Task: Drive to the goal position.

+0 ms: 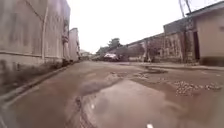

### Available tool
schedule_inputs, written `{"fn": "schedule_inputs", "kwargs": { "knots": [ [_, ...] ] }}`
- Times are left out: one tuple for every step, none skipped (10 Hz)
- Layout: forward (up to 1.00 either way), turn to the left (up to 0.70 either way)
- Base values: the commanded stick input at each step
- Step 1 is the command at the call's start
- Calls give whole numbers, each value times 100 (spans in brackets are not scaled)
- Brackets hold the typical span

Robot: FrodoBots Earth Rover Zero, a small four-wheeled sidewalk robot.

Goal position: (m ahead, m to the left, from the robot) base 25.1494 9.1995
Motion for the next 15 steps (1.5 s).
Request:
{"fn": "schedule_inputs", "kwargs": {
  "knots": [
    [70, 0],
    [70, 0],
    [70, 0],
    [70, 0],
    [70, 0],
    [70, 0],
    [70, 0],
    [70, 0],
    [70, 0],
    [70, 0],
    [70, 0],
    [70, 0],
    [70, 0],
    [70, 0],
    [70, 0]
  ]
}}
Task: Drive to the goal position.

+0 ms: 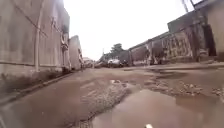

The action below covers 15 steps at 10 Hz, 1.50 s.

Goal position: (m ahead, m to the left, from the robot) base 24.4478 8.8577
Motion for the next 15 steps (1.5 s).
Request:
{"fn": "schedule_inputs", "kwargs": {
  "knots": [
    [70, 0],
    [70, 0],
    [70, 0],
    [70, 0],
    [70, 0],
    [70, 0],
    [70, 0],
    [70, 0],
    [70, 0],
    [70, 0],
    [70, 0],
    [70, 0],
    [70, 0],
    [70, 0],
    [70, 0]
  ]
}}
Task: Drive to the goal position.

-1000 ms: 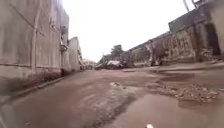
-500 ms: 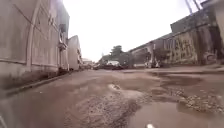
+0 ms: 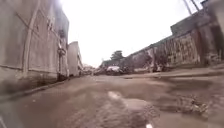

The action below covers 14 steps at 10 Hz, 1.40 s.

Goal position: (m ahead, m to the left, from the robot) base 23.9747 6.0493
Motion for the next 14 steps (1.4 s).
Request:
{"fn": "schedule_inputs", "kwargs": {
  "knots": [
    [70, 0],
    [70, 0],
    [70, 0],
    [70, 0],
    [70, 0],
    [70, 0],
    [70, 0],
    [70, 0],
    [70, 0],
    [70, 0],
    [70, 0],
    [70, 0],
    [70, 0],
    [70, 0]
  ]
}}
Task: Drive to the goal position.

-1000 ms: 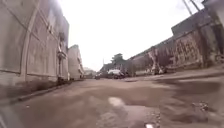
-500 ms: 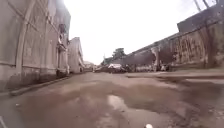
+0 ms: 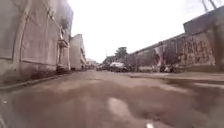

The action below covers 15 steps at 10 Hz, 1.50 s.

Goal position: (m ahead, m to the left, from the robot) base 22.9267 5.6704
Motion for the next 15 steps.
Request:
{"fn": "schedule_inputs", "kwargs": {
  "knots": [
    [70, 0],
    [70, 0],
    [70, 0],
    [70, 0],
    [70, 0],
    [70, 0],
    [70, 0],
    [70, 0],
    [70, 0],
    [70, 0],
    [70, 0],
    [70, 0],
    [70, 0],
    [70, 0],
    [70, 0]
  ]
}}
